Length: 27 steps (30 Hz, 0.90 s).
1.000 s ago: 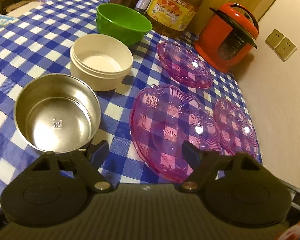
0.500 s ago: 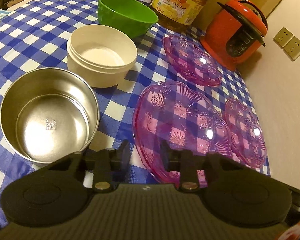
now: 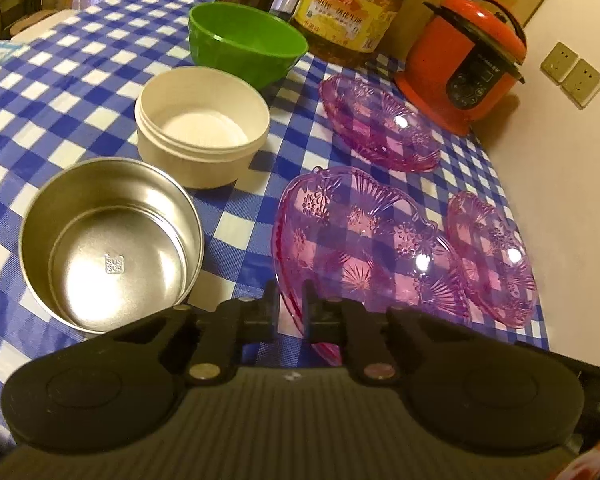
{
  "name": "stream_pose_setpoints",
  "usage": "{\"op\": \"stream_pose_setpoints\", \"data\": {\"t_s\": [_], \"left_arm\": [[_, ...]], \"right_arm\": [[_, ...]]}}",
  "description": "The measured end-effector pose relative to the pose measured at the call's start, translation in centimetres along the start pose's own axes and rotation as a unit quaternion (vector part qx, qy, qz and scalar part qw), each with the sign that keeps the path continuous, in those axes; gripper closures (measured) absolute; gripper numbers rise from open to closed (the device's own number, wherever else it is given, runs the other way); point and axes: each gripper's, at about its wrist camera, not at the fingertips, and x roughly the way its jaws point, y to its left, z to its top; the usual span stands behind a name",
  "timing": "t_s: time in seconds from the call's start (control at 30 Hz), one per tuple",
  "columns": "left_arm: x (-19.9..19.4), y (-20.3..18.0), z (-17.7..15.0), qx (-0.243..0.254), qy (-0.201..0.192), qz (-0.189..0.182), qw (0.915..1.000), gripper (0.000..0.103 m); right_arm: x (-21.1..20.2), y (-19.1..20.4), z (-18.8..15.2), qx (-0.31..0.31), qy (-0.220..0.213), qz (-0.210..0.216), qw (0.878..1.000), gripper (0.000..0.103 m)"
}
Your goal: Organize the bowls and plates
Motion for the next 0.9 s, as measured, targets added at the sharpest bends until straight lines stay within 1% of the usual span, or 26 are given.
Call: {"op": "stream_pose_setpoints", "data": {"t_s": [0.23, 0.4, 0.57, 0.73, 0.9], "left_arm": [[-2.7, -2.1, 0.4, 0.021, -0.019, -0.011, 0.9996, 0.093], [-3.1, -5.1, 1.2, 0.041, -0.025, -0.037, 0.9981, 0.093], [-1.6, -8.3, 1.7, 0.057, -0.021, -0.062, 0.9962, 0.093], [0.7, -11.1, 1.9, 0.068, -0.012, -0.076, 0.9947, 0.093], [2.8, -12.7, 2.2, 0.069, 0.000, -0.081, 0.9943, 0.093]], "right_arm": [[-3.0, 0.2, 0.1, -0.005, -0.025, 0.011, 1.000, 0.089], [-5.7, -0.6, 1.1, 0.001, -0.056, 0.004, 0.998, 0.089], [-7.3, -2.7, 2.5, 0.009, -0.079, -0.014, 0.997, 0.089], [-7.1, -5.5, 4.0, 0.026, -0.086, -0.034, 0.995, 0.089], [-6.5, -7.6, 5.2, 0.039, -0.092, -0.045, 0.994, 0.089]]}}
